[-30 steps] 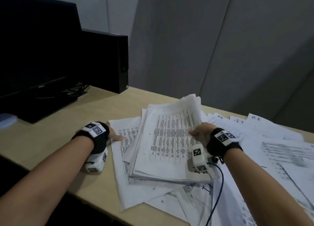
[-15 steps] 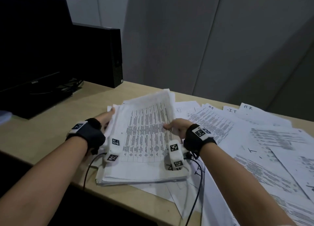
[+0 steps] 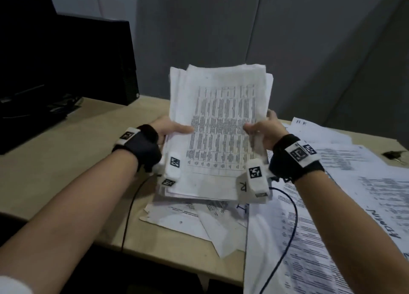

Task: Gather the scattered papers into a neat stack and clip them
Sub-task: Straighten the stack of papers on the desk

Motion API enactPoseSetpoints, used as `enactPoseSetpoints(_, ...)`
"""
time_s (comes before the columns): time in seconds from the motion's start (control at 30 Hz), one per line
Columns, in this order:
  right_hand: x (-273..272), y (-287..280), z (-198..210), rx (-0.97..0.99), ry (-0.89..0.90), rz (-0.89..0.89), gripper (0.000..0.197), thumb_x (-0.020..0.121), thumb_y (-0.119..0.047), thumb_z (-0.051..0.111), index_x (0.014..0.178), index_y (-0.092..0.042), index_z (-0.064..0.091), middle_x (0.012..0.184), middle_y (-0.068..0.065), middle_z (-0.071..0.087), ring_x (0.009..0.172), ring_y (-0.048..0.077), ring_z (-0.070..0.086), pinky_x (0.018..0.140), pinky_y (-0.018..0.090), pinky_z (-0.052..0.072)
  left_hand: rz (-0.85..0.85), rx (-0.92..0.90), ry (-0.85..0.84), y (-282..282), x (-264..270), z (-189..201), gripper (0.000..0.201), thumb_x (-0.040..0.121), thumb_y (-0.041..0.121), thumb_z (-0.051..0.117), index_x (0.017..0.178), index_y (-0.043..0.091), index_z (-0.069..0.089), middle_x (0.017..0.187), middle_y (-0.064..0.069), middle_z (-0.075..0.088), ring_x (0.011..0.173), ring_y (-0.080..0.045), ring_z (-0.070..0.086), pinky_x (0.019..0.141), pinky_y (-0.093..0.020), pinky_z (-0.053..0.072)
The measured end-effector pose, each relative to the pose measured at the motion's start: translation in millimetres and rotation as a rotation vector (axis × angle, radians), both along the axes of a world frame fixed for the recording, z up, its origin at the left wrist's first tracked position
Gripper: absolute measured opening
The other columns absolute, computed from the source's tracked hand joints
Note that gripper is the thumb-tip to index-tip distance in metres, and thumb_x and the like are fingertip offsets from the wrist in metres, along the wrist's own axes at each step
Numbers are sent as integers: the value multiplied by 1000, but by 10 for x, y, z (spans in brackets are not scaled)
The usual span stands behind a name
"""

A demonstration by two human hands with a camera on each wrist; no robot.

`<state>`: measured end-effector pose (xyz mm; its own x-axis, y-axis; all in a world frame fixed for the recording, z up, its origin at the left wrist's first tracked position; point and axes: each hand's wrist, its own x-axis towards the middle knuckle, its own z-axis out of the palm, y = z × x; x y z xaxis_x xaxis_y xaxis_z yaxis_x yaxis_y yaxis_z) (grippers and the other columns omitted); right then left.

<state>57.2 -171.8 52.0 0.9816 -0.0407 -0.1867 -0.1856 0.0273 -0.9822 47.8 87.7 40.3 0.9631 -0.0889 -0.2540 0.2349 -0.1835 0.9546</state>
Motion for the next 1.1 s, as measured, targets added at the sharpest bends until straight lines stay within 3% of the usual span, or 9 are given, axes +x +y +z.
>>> enactPoseSetpoints(0.17, -188, -656, -402, -108, 234, -172, 27, 75, 8, 66, 102, 10, 61, 95, 20, 62, 76, 26, 57, 78, 35, 50, -238, 341, 18, -788, 376, -261, 55, 77, 15, 76, 127, 9, 55, 126, 1, 59, 116, -16, 53, 104, -28, 37)
enactPoseSetpoints(0.33, 117, -1054, -1139, -366, 315, -299, 100, 23, -20, 89, 117, -1, 59, 109, 17, 66, 101, 35, 63, 90, 50, 51, -276, 639, 55, -1086, 636, -539, 61, 68, 34, 81, 119, 7, 60, 120, -6, 64, 106, -25, 59, 95, -32, 46)
enactPoseSetpoints(0.43, 151, -931, -1048, -482, 313, -274, 62, 61, -17, 78, 118, -2, 57, 121, 17, 59, 114, 35, 56, 98, 45, 47, -245, 591, 75, -1138, 872, -675, 80, 53, 32, 87, 123, 6, 57, 129, -5, 60, 113, -26, 57, 103, -36, 42)
enactPoseSetpoints(0.53, 160, -843, -959, -471, 313, -328, 59, 64, -8, 77, 119, -6, 56, 130, 17, 50, 114, 37, 51, 100, 44, 44, -221, 517, 66, -1121, 1193, -937, 95, 31, 33, 88, 119, 7, 61, 118, -7, 66, 109, -26, 60, 102, -41, 45)
enactPoseSetpoints(0.67, 259, -775, -874, -467, 304, -281, 51, 68, -8, 76, 116, -2, 59, 121, 20, 58, 109, 37, 57, 96, 45, 48, -91, 434, 79, -1059, 787, -523, 59, 69, 8, 80, 122, -2, 56, 120, -8, 61, 115, -28, 56, 102, -35, 42)
enactPoseSetpoints(0.73, 278, -687, -772, -272, 284, -220, 45, 73, 8, 68, 116, 5, 55, 112, 22, 63, 102, 39, 62, 87, 47, 53, -51, 360, 142, -918, 753, -487, 65, 66, 5, 81, 123, -6, 53, 121, -5, 61, 114, -28, 56, 100, -33, 43)
enactPoseSetpoints(0.87, 394, -473, -587, -176, 267, -58, 33, 79, 17, 58, 109, 7, 54, 101, 22, 63, 75, 30, 62, 46, 24, 53, 41, 307, 219, -672, 645, -489, 53, 76, 6, 75, 124, -5, 56, 130, -12, 58, 119, -31, 55, 101, -29, 41)
enactPoseSetpoints(1.0, 736, -365, -760, -453, 284, 58, 50, 66, -1, 77, 113, 1, 58, 104, 19, 68, 94, 36, 65, 85, 49, 54, 157, 313, 195, -668, 497, -537, 41, 86, 3, 63, 124, -8, 53, 132, -16, 55, 123, -31, 50, 91, -29, 41)
enactPoseSetpoints(1.1, 730, -224, -676, -574, 226, 94, 48, 75, -4, 73, 119, 1, 55, 118, 14, 62, 111, 36, 58, 97, 45, 47, 176, 273, 213, -662, 502, -567, 48, 80, -3, 67, 125, -10, 52, 132, -16, 55, 121, -33, 52, 103, -34, 42)
